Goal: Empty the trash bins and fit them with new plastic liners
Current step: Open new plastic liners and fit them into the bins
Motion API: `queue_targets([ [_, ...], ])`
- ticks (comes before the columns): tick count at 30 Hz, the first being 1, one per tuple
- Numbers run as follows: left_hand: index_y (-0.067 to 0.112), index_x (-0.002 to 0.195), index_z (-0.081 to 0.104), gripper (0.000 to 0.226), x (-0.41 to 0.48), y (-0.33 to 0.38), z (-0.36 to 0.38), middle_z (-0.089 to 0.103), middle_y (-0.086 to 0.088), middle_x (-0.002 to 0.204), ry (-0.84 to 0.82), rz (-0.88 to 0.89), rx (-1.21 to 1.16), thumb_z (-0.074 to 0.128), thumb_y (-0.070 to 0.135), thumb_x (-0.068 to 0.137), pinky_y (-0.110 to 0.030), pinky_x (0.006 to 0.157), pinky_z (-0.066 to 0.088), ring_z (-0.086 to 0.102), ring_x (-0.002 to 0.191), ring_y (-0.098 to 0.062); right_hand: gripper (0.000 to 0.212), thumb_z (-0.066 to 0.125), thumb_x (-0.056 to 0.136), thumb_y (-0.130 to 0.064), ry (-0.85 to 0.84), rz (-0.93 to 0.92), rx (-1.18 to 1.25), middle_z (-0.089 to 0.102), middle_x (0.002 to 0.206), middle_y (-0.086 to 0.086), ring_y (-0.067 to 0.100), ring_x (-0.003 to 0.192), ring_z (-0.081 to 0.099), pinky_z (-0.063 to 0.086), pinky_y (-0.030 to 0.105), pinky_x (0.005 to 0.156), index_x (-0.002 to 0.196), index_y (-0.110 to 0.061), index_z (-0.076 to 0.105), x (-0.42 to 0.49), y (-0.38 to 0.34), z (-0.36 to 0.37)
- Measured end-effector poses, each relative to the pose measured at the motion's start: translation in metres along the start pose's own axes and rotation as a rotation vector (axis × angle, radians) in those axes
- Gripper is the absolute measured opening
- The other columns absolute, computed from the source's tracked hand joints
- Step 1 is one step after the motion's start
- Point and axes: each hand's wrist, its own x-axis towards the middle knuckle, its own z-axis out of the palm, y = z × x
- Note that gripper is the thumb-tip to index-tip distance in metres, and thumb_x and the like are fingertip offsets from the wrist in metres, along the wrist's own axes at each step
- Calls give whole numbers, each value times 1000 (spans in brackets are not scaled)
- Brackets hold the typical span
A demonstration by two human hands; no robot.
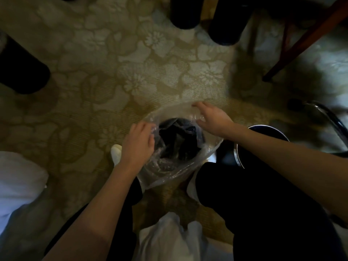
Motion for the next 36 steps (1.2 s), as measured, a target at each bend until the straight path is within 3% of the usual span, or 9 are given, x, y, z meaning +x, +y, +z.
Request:
queue_targets([
  [4,18,148,37,54,3,-16,17,26,-3,159,-173,11,14,55,18,96,-41,111,34,29,141,-27,91,71,87,-25,-129,88,20,13,164,2,33,133,45,47,43,101,157,-24,13,2,25,8],
  [8,18,153,29,67,19,-27,36,22,-2,161,-206,-66,-102,62,24,94,-37,115,29,24,147,-22,108,77,82,-30,-232,149,117,-2,166,-1,29,146,28,39,43,111,158,-27,1,17,49,28],
  [15,30,155,16,95,54,-54,72,26,5,159,-543,-599,-621,72,52,81,-47,113,34,31,143,-23,103,73,87,-28,-537,281,220,-6,166,6,31,152,5,20,53,120,158,-23,-2,44,69,59],
  [17,30,153,19,110,49,-59,81,36,5,153,-653,-677,-716,77,60,65,-39,99,43,42,131,-19,96,73,87,-30,-678,424,326,8,165,2,36,146,22,38,58,109,156,-35,7,39,72,62],
  [19,30,154,16,121,38,-62,89,38,4,151,-728,-728,-788,80,59,56,-31,85,46,46,122,-16,72,72,86,-30,-809,557,437,35,154,2,31,137,40,50,53,99,147,-33,35,27,76,69],
  [21,28,156,10,130,26,-63,96,33,2,155,-760,-770,-815,85,54,52,-34,91,47,43,131,-20,38,68,89,-25,-937,632,496,55,137,2,23,130,47,51,47,100,126,-20,60,15,82,79],
  [23,28,156,7,138,17,-63,98,30,2,157,-780,-761,-773,89,56,48,-44,108,41,37,139,-25,10,62,93,-14,-1016,658,541,67,111,3,19,115,56,55,38,94,102,-13,68,5,84,85],
  [27,31,156,0,153,7,-50,82,22,4,160,-850,-662,-673,90,63,37,-49,117,30,28,144,-25,27,58,89,11,-959,641,544,70,63,2,12,65,66,57,21,59,74,-10,68,-5,78,78],
  [36,18,156,-11,134,-35,-32,93,18,-6,162,-871,-628,-347,86,45,68,-39,115,33,30,144,-29,17,58,89,7,-1036,424,-31,52,69,7,13,55,49,42,18,39,95,-9,56,-20,62,86],
])
